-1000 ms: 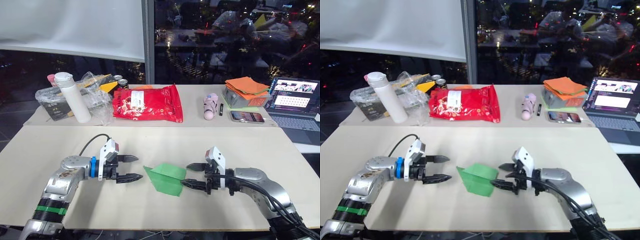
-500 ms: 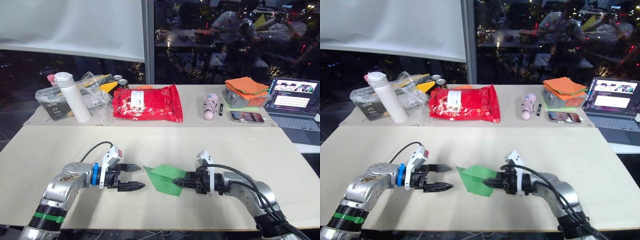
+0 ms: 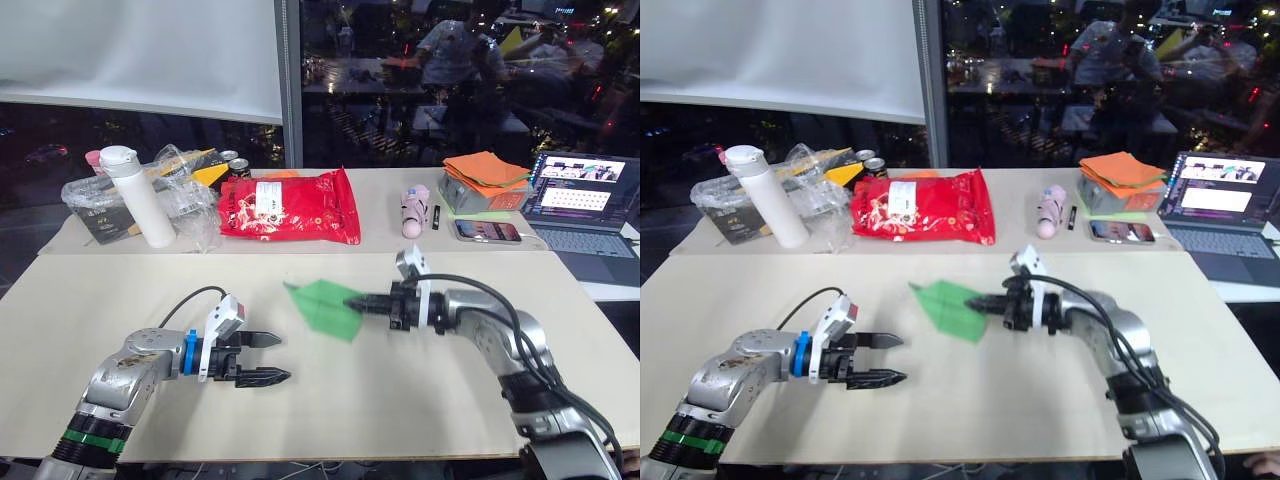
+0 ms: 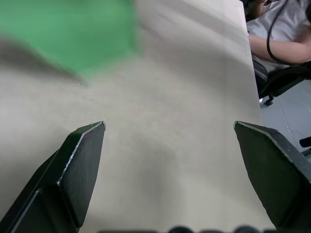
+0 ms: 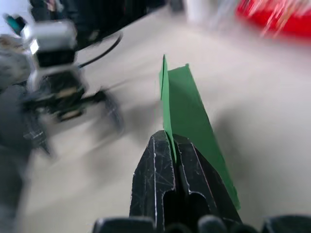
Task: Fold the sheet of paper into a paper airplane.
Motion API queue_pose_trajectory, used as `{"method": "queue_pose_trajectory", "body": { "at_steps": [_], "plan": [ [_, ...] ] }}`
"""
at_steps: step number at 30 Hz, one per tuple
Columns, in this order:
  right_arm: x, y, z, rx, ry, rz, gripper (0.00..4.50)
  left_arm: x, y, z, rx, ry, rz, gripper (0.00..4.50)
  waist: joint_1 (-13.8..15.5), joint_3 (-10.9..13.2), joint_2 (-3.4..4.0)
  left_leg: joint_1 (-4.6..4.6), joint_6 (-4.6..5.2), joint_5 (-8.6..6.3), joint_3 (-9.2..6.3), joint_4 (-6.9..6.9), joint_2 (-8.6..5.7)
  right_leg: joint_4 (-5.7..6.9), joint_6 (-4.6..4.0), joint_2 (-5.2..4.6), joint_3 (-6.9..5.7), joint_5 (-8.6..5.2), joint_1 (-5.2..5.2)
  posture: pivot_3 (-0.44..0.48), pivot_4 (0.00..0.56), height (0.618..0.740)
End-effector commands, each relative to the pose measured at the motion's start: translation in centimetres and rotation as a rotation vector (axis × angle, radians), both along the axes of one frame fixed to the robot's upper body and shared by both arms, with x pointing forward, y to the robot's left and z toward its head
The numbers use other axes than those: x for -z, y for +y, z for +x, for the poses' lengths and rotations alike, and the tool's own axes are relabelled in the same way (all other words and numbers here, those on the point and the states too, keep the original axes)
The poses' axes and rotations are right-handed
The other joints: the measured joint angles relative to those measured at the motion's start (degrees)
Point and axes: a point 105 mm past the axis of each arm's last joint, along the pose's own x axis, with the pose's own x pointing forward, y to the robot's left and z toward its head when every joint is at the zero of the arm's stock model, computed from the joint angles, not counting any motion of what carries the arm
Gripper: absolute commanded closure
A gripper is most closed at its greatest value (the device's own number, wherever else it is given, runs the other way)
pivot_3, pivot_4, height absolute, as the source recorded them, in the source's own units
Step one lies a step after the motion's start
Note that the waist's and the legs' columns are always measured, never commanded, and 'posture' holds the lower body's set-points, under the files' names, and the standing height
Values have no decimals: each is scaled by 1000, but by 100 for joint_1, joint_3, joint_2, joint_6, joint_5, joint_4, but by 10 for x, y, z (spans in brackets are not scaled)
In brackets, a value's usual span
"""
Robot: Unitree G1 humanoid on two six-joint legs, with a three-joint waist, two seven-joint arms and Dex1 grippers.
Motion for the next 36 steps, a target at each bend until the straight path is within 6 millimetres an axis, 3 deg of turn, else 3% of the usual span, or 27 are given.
{"method": "queue_pose_trajectory", "body": {
  "at_steps": [1, 3, 5, 10, 15, 17, 18, 22, 28, 32, 34, 36],
  "plan": [
    [-32, 5, 9, -43, -374, -110, 4475, -4, 1, -1, 8, -24, 11, 0, 3, 1, 1, -2, 0, 0, 0, -1, 0, 0, 0, 0, 0, 0, -2, 0, 150, 725],
    [-43, 10, 6, -76, -679, -221, 4475, -2, 3, -2, 4, -18, 15, 0, 6, 1, 2, -2, 0, 0, 0, -4, 0, 0, 1, 0, -1, 0, -3, 0, 150, 725],
    [-39, 14, -3, -132, -880, -293, 4475, -1, 5, -3, 1, -14, 21, 0, 8, 1, 2, -3, 0, 0, 0, -5, 0, -1, 1, 0, -1, 0, -4, 0, 150, 725],
    [38, 17, -50, -351, -1261, -467, 4475, 6, 10, -4, -8, -4, 34, 0, 49, 1, -7, 12, 2, -2, 0, -8, 0, -11, -1, -1, -4, -5, 13, 0, 150, 725],
    [80, 19, -63, -357, -1244, -451, 4475, 14, 7, -5, 17, -3, 45, 0, -27, 9, 0, 13, -2, 1, 6, 1, -2, -3, -31, -4, 6, -9, 7, 0, 150, 725],
    [86, 18, -70, -367, -1220, -441, 4475, 18, 8, -7, 39, 7, 60, 0, -34, 10, -6, 31, -2, 1, 7, 1, -2, 2, -39, -4, 10, -10, 17, 0, 150, 725],
    [88, 16, -72, -378, -1221, -449, 3887, 20, 8, -8, 49, 17, 62, 0, -30, 11, -8, 41, -2, 1, 7, 0, -2, 8, -42, -3, 10, -11, 24, 0, 150, 725],
    [84, 4, -72, -387, -1223, -483, 2567, 23, 8, -10, 67, 40, 37, 0, -17, 12, -9, 45, -1, 1, 7, 0, -5, 10, -59, -3, 13, -22, 32, 0, 150, 725],
    [74, -27, -69, -356, -1186, -589, 550, 19, -15, -6, 97, 31, -68, 0, 58, 12, -10, 45, -1, 1, 6, 4, -11, 8, -60, -5, 14, -24, 41, 0, 150, 725],
    [50, -57, -79, -253, -1104, -572, 550, 17, -29, -6, 106, 18, -113, 0, 112, 11, -12, 36, 3, -1, 5, 5, -15, 5, -59, -7, 17, -24, 43, 0, 150, 725],
    [45, -70, -85, -226, -1044, -580, 522, 13, -33, -5, 95, 20, -151, 536, 122, 12, -12, 35, 7, -3, 5, 5, -16, 6, -50, -9, 18, -21, 43, 0, 150, 725],
    [36, -68, -82, -164, -987, -535, 1047, 16, -39, -4, 88, 15, -153, 1136, 70, 12, -14, 41, 7, -4, 5, 5, -15, 7, -51, -8, 18, -23, 44, 0, 150, 725]
  ]
}}
